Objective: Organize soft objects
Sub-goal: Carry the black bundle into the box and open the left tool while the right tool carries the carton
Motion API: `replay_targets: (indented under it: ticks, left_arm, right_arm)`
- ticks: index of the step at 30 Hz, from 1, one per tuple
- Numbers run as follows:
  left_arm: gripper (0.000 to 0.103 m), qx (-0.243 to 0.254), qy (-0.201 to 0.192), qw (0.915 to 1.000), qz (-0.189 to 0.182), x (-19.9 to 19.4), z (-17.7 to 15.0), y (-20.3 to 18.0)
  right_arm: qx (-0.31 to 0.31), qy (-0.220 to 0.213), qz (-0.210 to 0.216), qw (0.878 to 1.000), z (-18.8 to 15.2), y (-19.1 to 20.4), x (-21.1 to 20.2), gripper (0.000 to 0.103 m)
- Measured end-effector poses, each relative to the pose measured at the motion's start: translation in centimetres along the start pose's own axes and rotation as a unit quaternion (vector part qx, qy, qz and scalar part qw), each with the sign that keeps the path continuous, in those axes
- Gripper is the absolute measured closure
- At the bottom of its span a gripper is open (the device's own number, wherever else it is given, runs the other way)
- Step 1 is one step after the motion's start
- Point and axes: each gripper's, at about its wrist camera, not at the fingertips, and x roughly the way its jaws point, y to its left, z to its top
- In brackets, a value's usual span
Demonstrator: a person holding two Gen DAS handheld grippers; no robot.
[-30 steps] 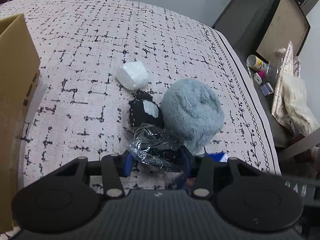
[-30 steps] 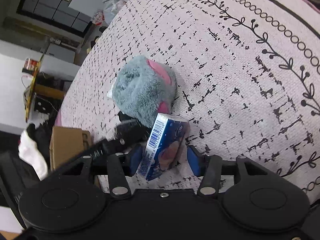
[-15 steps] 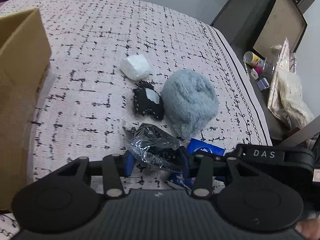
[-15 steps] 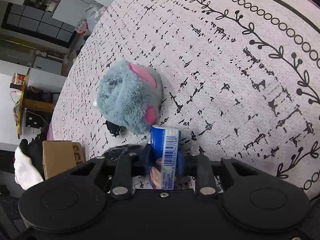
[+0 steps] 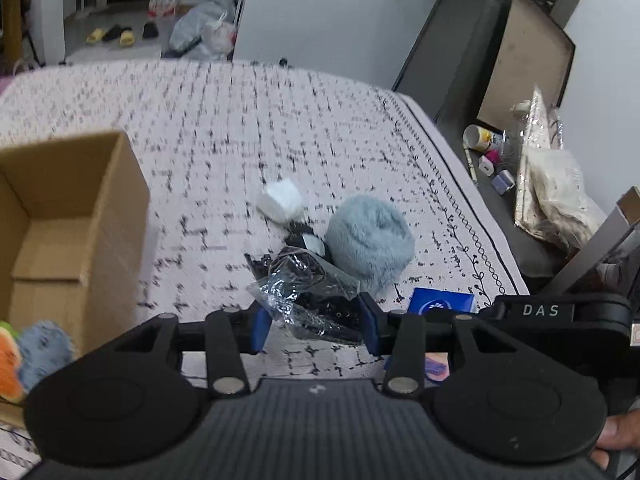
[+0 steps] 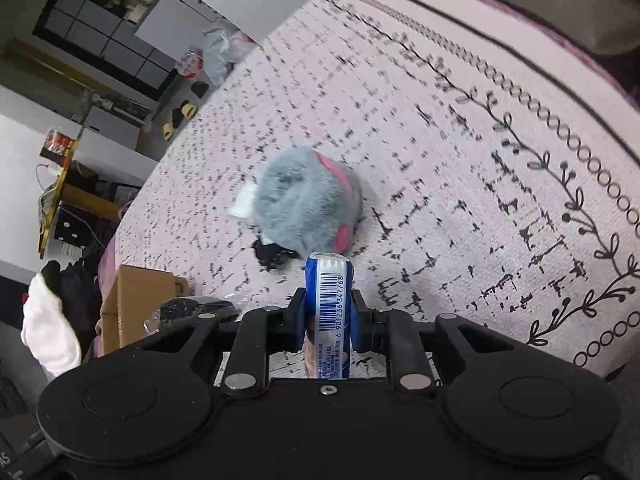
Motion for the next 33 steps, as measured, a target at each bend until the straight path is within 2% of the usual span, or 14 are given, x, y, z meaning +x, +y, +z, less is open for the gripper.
replay_targets:
  ticks: [9, 16, 23, 33]
  left_arm:
    - [0.059, 0.008, -0.053, 0.9986, 0.000, -5.1, -0.5, 1.4]
    - [0.059, -0.002, -0.072, 0.9974, 0.002, -7.6, -0.7, 2.9]
    - [0.059, -0.007, -0.082, 0.9966, -0.004, -9.3, -0.9, 3.9]
    - [0.059, -0.021, -0.098, 0.9948, 0.017, -11.3, -0.3, 6.3]
  right_arm:
    - [-0.063, -0.043, 0.001, 0.997, -1.1, 3.9, -3.0, 0.082]
    - [-0.092, -0.066, 0.000, 0.994, -2.3, 6.3, -4.6, 0.082]
    - [-0.118, -0.070, -0.007, 0.991, -3.5, 8.2, -5.4, 0.082]
    - [-0.167, -0.070, 0.000, 0.983, -5.0, 12.2, -5.6, 0.082]
